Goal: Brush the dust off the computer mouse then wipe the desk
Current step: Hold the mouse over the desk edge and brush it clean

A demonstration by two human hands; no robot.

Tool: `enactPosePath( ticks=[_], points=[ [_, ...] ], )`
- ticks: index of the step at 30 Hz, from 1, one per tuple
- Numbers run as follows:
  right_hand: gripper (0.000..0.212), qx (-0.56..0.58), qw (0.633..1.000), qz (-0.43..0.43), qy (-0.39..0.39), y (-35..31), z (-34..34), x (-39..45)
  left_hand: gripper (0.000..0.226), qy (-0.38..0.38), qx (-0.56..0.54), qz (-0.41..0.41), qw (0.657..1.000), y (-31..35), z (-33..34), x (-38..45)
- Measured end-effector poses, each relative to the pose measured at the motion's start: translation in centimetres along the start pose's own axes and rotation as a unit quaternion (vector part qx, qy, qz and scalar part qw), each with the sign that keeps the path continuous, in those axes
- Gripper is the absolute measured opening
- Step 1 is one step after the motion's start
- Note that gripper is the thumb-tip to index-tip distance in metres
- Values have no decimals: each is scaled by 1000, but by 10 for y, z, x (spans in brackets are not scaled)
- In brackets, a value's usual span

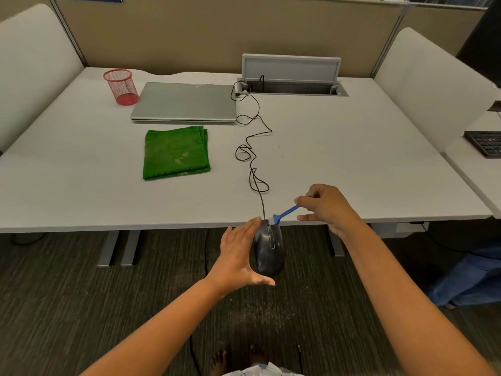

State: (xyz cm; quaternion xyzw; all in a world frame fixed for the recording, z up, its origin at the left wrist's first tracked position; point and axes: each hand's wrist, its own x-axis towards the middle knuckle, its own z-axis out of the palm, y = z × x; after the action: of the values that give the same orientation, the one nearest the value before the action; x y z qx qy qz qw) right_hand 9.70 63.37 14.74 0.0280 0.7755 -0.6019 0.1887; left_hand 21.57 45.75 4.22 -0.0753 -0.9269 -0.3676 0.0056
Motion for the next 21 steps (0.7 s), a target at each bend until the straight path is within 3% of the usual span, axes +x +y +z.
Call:
enactPosePath(
  ticks=[9, 21],
  points=[
    [26, 1, 999, -34, 23, -3, 1, -1, 123, 8, 15, 19, 1000, -2, -3, 4],
    [33, -6, 998, -10, -56, -2, -3, -12, 122, 26, -4, 6, 1000, -2, -5, 9]
  ],
)
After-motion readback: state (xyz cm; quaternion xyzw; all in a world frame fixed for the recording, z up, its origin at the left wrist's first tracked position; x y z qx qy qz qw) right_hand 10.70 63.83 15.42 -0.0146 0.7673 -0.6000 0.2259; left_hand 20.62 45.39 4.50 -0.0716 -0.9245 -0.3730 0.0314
